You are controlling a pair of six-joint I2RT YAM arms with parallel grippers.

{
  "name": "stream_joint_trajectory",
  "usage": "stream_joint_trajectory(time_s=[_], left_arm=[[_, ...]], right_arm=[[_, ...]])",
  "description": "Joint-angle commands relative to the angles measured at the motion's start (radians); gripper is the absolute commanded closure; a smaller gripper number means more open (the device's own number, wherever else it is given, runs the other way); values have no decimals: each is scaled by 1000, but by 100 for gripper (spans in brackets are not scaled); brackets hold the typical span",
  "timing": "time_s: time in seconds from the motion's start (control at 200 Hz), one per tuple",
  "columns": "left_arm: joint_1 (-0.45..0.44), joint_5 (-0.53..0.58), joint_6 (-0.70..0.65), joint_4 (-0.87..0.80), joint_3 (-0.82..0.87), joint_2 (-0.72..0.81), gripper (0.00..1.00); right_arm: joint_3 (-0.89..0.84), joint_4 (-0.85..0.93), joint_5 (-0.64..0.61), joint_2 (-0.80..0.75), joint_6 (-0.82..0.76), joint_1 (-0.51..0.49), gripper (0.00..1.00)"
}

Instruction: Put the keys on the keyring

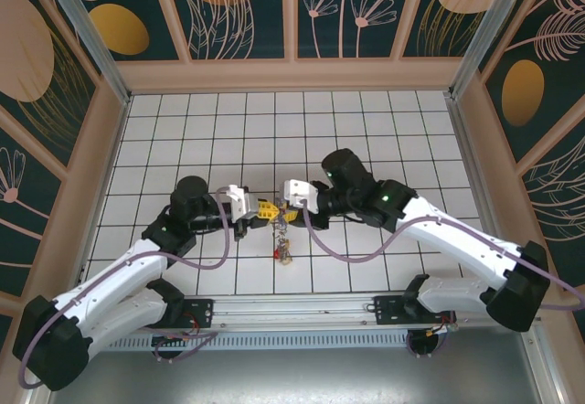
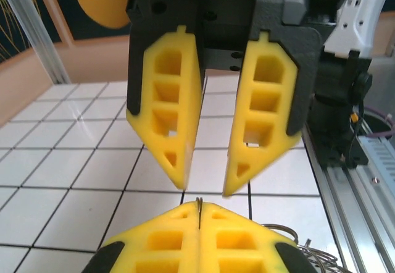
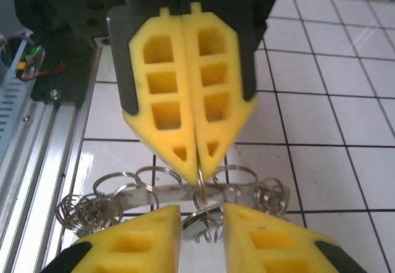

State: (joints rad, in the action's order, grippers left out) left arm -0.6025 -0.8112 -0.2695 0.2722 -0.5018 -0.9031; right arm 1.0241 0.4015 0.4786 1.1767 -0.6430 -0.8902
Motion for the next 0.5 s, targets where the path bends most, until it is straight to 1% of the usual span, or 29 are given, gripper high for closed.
stream_joint_trajectory(time_s=[0.0,0.13,0.25,0.496], left_arm=[[1,-40,116,233,15,20,100],[1,-77,157,299,22,9,100],[1,-96,169,312,14,-5,100],[1,-116,183,356,14,-36,100]], right_arm=[[-38,-54,83,-47,25,28,74],[-48,-59,110,-63,35,52,74],[-43,-63,137,-63,41,58,70],[-36,-90,171,-47,48,59,70]])
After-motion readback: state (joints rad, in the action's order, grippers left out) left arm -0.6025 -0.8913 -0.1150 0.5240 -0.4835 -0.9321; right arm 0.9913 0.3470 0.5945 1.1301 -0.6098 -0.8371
